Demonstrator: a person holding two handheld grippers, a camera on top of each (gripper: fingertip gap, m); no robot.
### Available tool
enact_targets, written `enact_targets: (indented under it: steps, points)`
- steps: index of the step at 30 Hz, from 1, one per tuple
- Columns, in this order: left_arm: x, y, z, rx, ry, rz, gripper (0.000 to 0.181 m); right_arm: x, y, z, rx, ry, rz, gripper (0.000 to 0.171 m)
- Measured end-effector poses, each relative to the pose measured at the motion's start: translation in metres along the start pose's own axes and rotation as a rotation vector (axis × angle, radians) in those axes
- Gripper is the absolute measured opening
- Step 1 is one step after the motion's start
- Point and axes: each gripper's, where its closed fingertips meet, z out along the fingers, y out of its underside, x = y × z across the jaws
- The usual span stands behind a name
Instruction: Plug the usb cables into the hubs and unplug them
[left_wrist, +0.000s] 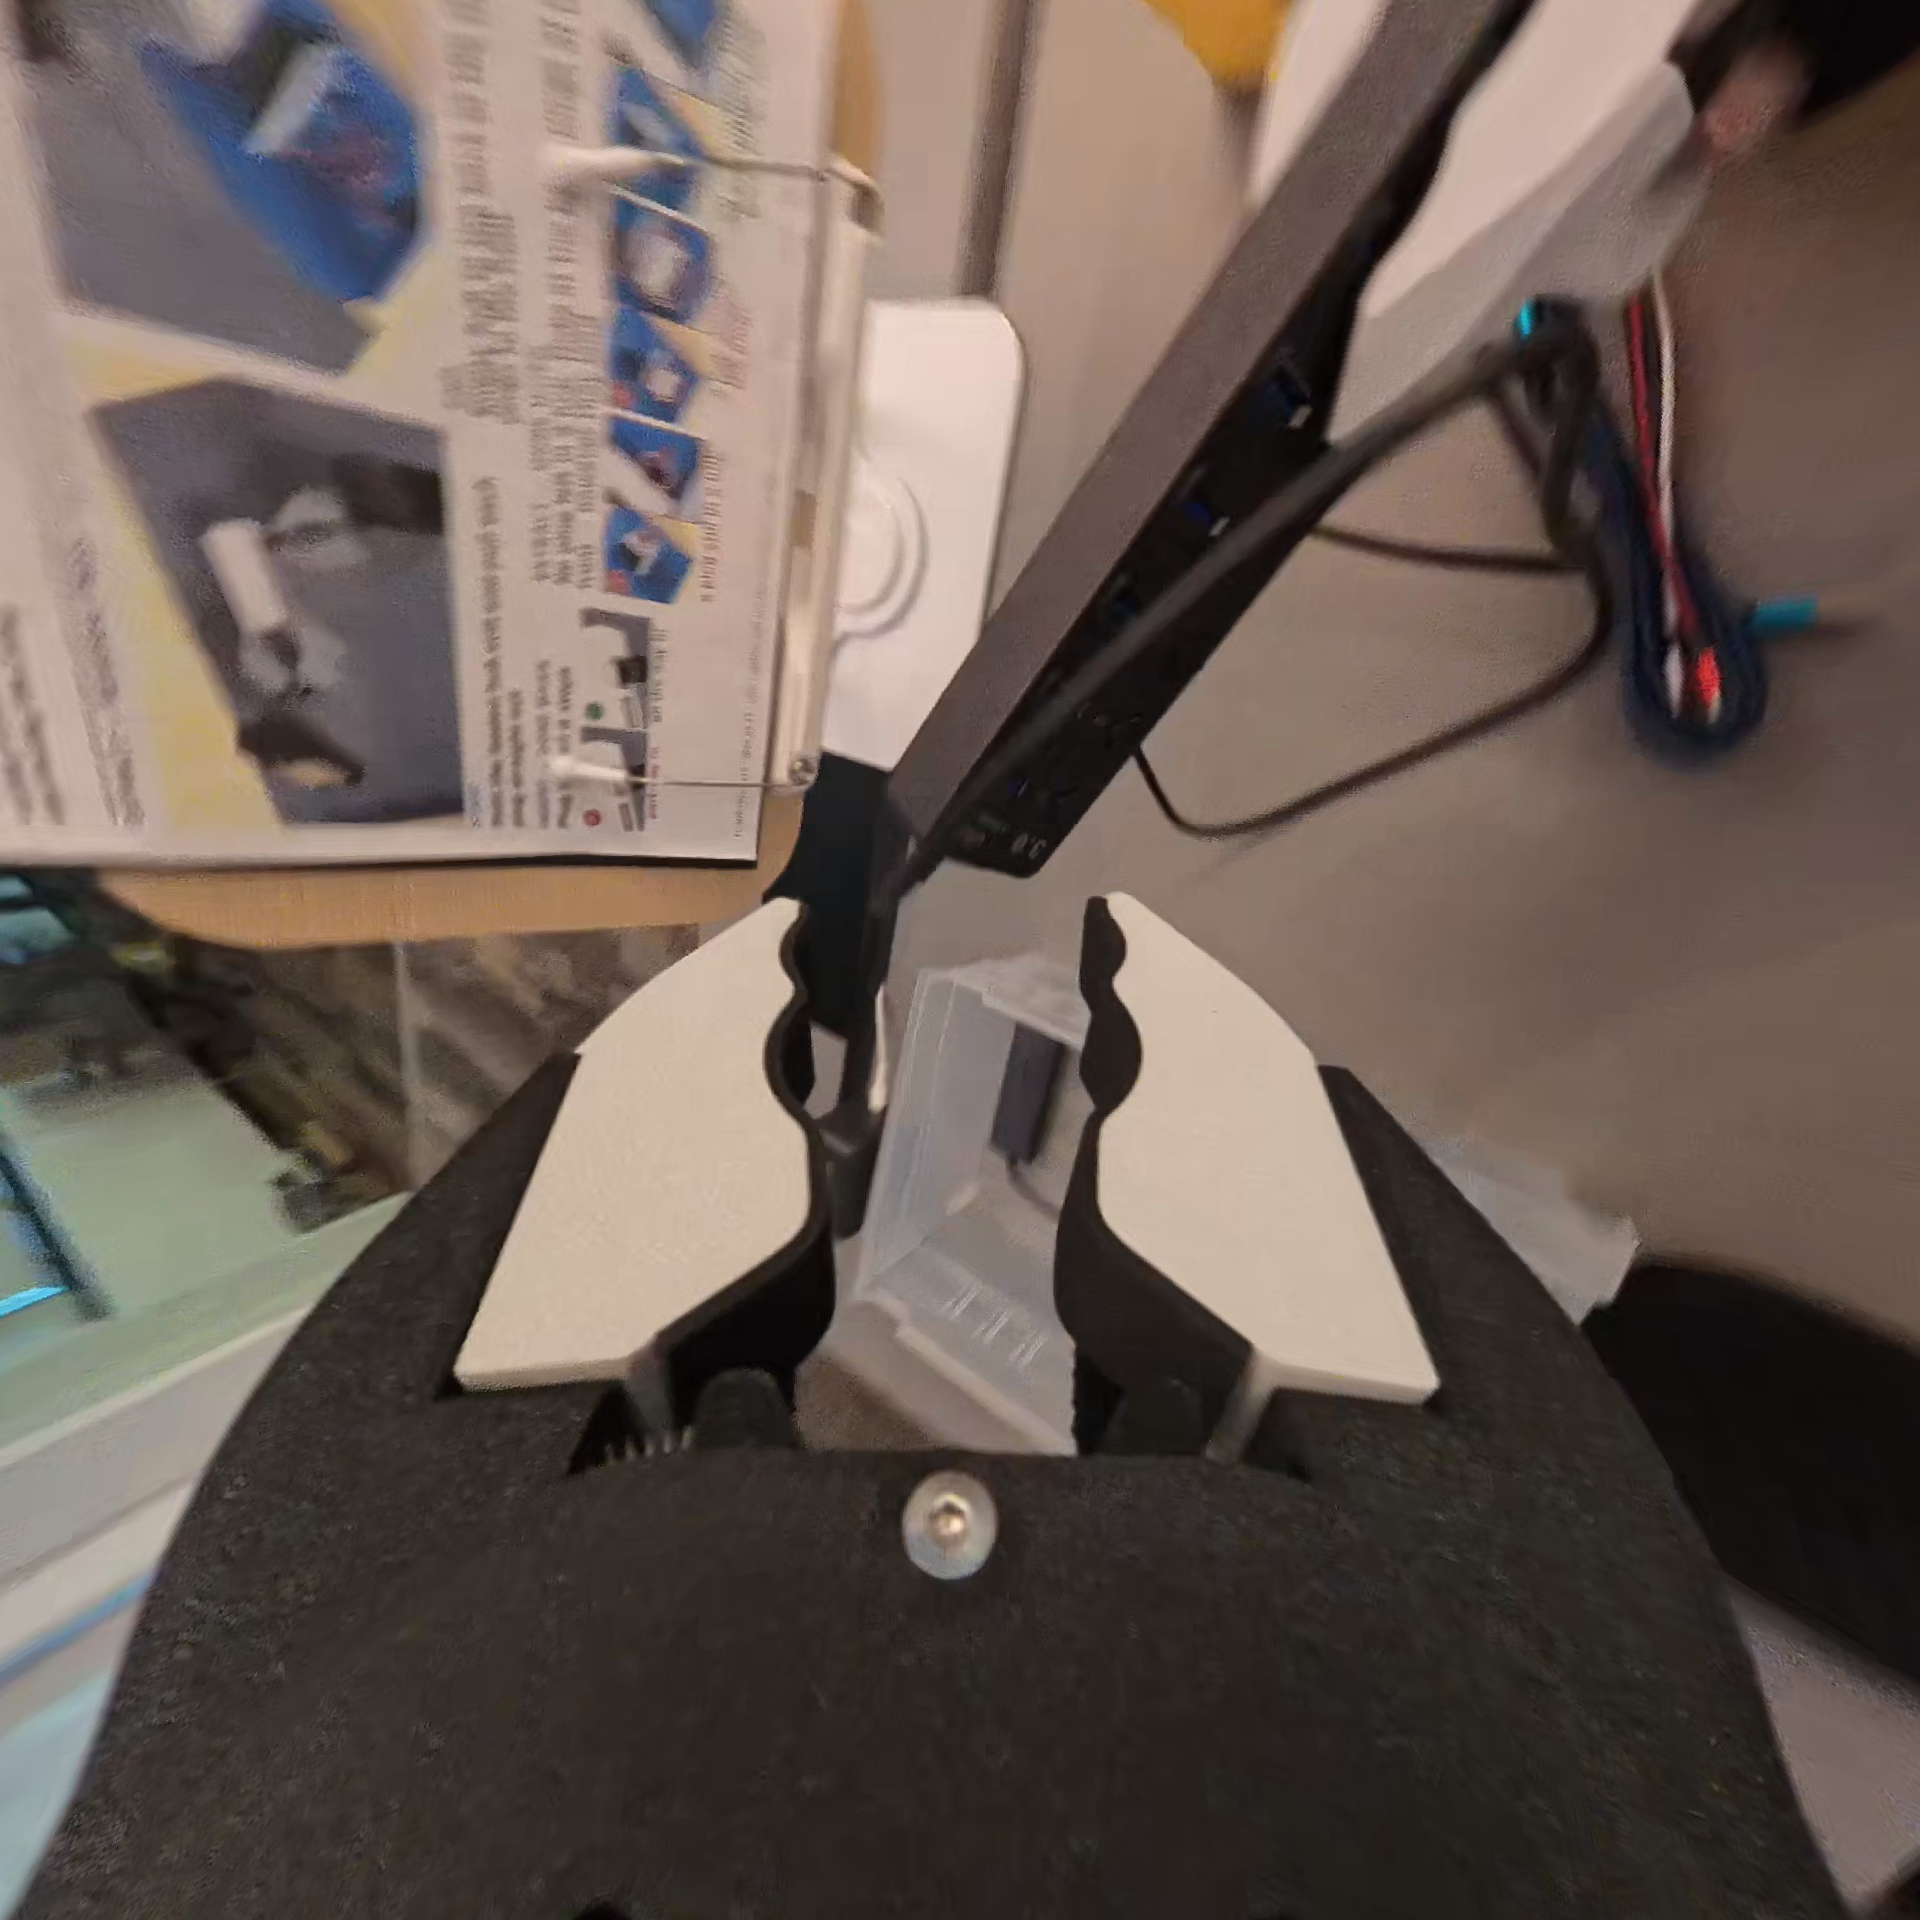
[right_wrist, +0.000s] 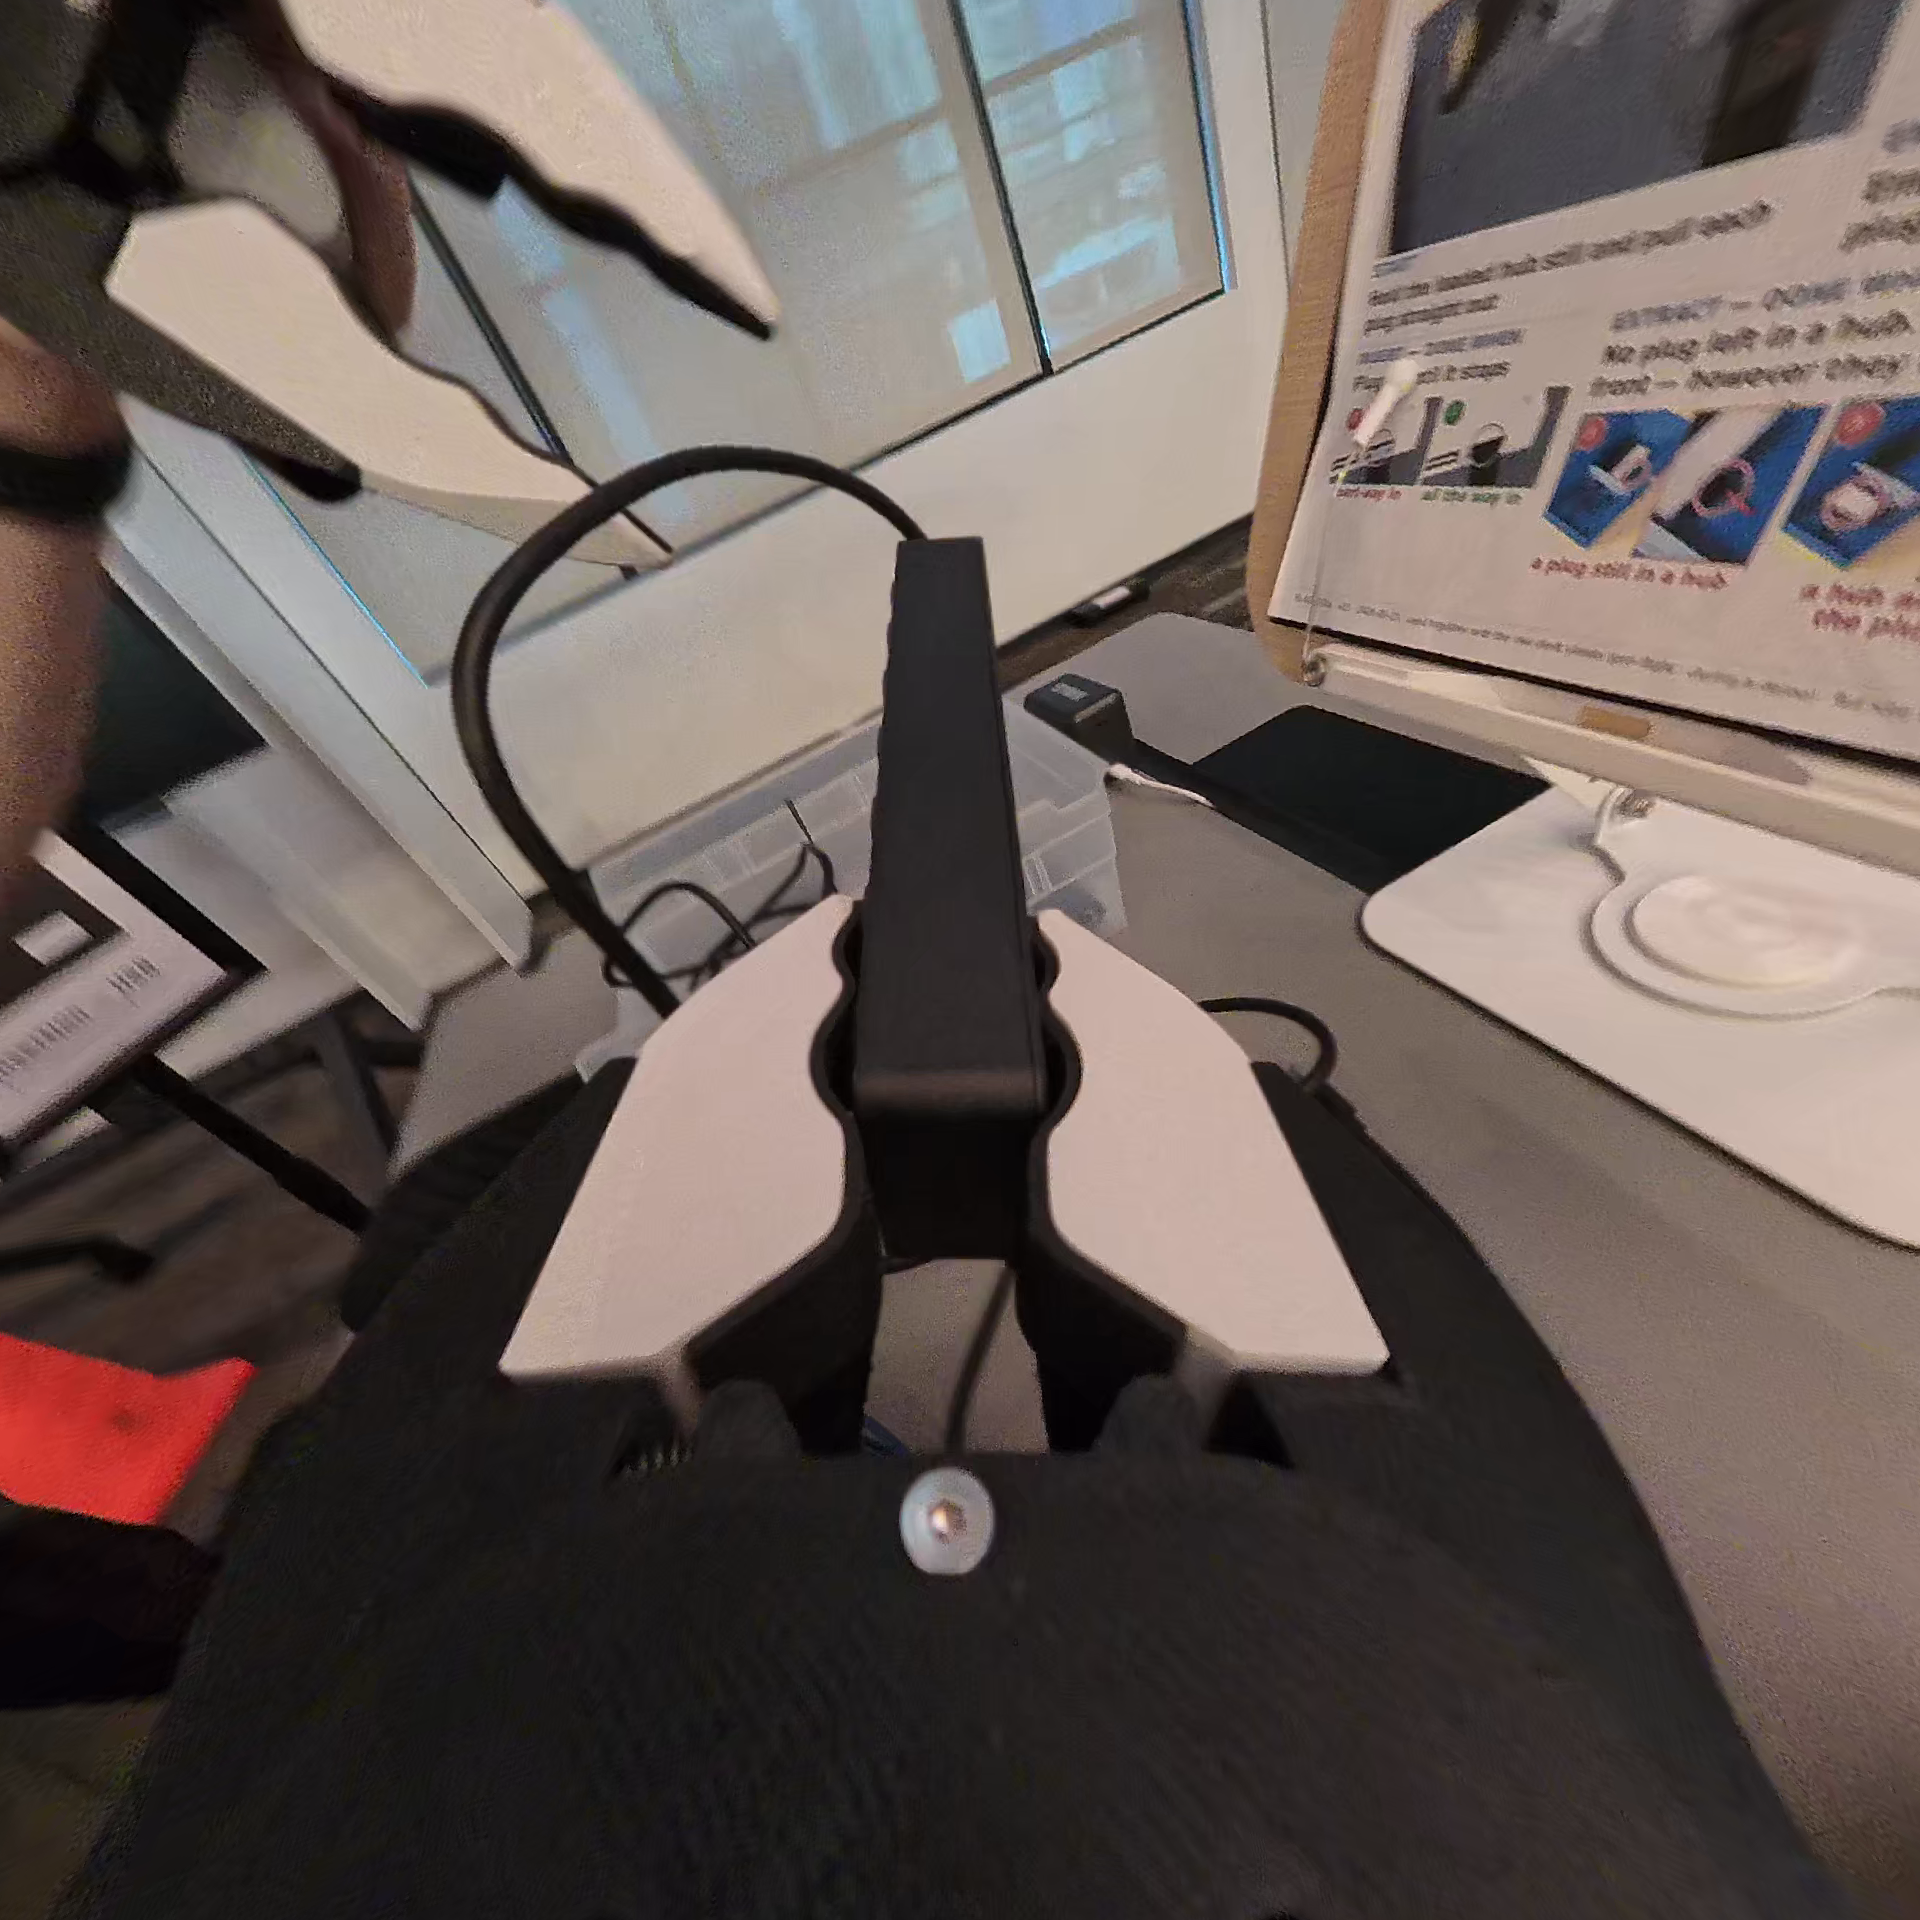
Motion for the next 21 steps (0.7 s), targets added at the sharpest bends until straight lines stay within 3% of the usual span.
enact_targets:
  steps: [2, 6, 11, 14, 18, 21]
  points:
    - [-0.007, 0.01, -0.013, 0.155, -0.013, -0.216, 0.042, 0.004, -0.005, -0.004, 0.05, -0.019, 0.089, 0.029]
    - [0.019, 0.022, -0.023, 0.481, 0.115, -0.621, 0.033, -0.003, -0.026, -0.013, 0.231, -0.171, 0.252, 0.028]
    - [0.046, -0.005, -0.032, 0.976, 0.385, -0.962, 0.038, -0.04, -0.049, -0.017, 0.445, -0.448, 0.384, 0.028]
    - [0.043, -0.019, -0.044, 1.212, 0.443, -1.005, 0.055, -0.073, -0.053, -0.016, 0.521, -0.579, 0.357, 0.028]
    - [0.06, -0.046, -0.055, 1.351, 0.412, -0.823, 0.068, -0.098, -0.051, -0.011, 0.579, -0.641, 0.359, 0.028]
    - [0.07, -0.061, -0.056, 1.362, 0.322, -0.734, 0.071, -0.103, -0.048, -0.007, 0.604, -0.641, 0.363, 0.028]
